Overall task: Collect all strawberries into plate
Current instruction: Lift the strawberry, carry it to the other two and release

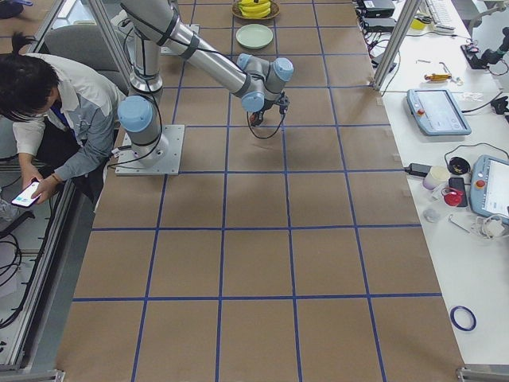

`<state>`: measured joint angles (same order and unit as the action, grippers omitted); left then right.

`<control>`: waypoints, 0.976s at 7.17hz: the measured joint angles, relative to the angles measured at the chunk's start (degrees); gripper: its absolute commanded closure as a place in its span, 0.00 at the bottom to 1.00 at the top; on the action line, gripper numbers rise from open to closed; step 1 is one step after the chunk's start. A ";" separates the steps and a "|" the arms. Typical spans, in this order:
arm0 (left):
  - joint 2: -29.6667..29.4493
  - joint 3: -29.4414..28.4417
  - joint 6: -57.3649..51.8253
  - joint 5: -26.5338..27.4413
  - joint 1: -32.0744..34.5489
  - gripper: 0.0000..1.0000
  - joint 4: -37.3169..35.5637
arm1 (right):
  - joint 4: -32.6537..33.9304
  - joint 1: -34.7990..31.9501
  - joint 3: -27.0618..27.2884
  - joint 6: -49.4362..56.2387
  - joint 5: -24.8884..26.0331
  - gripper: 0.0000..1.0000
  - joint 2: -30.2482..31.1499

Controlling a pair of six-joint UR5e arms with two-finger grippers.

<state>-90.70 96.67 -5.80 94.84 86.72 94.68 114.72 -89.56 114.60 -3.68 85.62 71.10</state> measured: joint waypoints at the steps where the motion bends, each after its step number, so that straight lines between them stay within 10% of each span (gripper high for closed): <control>1: 0.00 0.00 0.00 0.00 0.00 0.00 0.04 | 0.06 0.00 -0.04 1.23 0.11 1.00 0.10; 7: 0.00 0.00 0.06 -0.18 0.03 0.00 0.01 | -7.54 -7.00 -13.44 0.98 0.49 1.00 1.01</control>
<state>-90.70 96.67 -5.74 94.65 86.75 94.69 107.18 -96.56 101.15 -2.69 86.10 72.11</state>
